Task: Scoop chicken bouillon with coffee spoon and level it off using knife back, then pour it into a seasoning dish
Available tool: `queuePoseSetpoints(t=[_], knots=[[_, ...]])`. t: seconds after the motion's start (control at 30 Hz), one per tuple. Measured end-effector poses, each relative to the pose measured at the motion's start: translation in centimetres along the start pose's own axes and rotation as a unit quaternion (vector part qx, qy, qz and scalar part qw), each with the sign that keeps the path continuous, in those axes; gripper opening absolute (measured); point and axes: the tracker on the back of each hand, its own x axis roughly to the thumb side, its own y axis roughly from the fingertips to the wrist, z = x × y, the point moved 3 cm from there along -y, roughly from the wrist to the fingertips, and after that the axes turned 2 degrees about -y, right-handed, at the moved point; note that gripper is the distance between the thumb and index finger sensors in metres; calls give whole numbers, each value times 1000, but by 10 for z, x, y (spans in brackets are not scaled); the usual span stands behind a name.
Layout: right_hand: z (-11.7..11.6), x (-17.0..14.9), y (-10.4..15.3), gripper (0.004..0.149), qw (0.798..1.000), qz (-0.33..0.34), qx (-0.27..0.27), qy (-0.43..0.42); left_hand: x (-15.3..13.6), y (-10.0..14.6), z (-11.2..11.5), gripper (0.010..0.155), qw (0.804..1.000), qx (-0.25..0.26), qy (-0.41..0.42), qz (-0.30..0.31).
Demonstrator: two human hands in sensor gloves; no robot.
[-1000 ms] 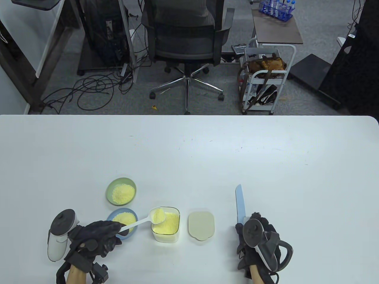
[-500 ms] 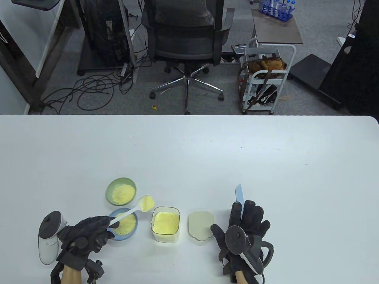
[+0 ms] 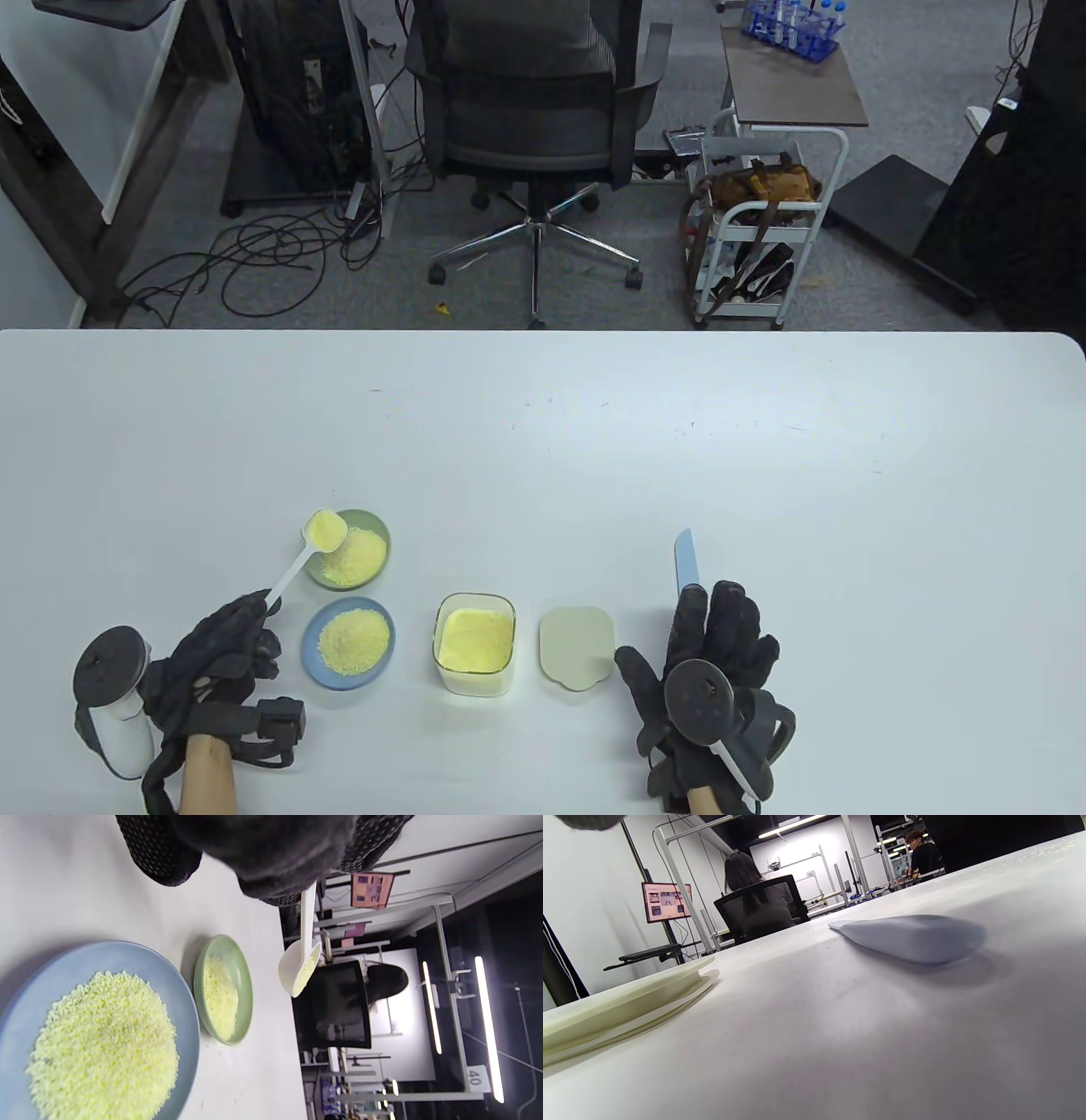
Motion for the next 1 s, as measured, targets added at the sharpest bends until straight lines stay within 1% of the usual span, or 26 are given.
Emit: queuePoseSetpoints(t=[0.23,0.4,0.57,0.77,0.9,0.97,1.0], knots=[[-1,-1,1,91,1000,2,-4,-3,-4,-1,3,48,1000,20,-20,-8],[-1,-1,1,91,1000,2,-3,-5,-4,-2,9,49,1000,11,-22,-7],[-2,-2,2,91,1000,1,-4,-7,5,5,6,48,998,32,-52,23],[-1,-2,3,91,1000,1,-7,-4,9,8,5,47,998,34,-29,41],[-1,-1,3,91,1000,3,-10,-2,13,8,-3,46,995,71,-11,67],[-2,-1,3,91,1000,4,-7,-4,18,8,-6,46,993,92,-17,75],[-2,-2,2,91,1000,4,-5,-5,22,9,-6,46,992,94,-20,83]])
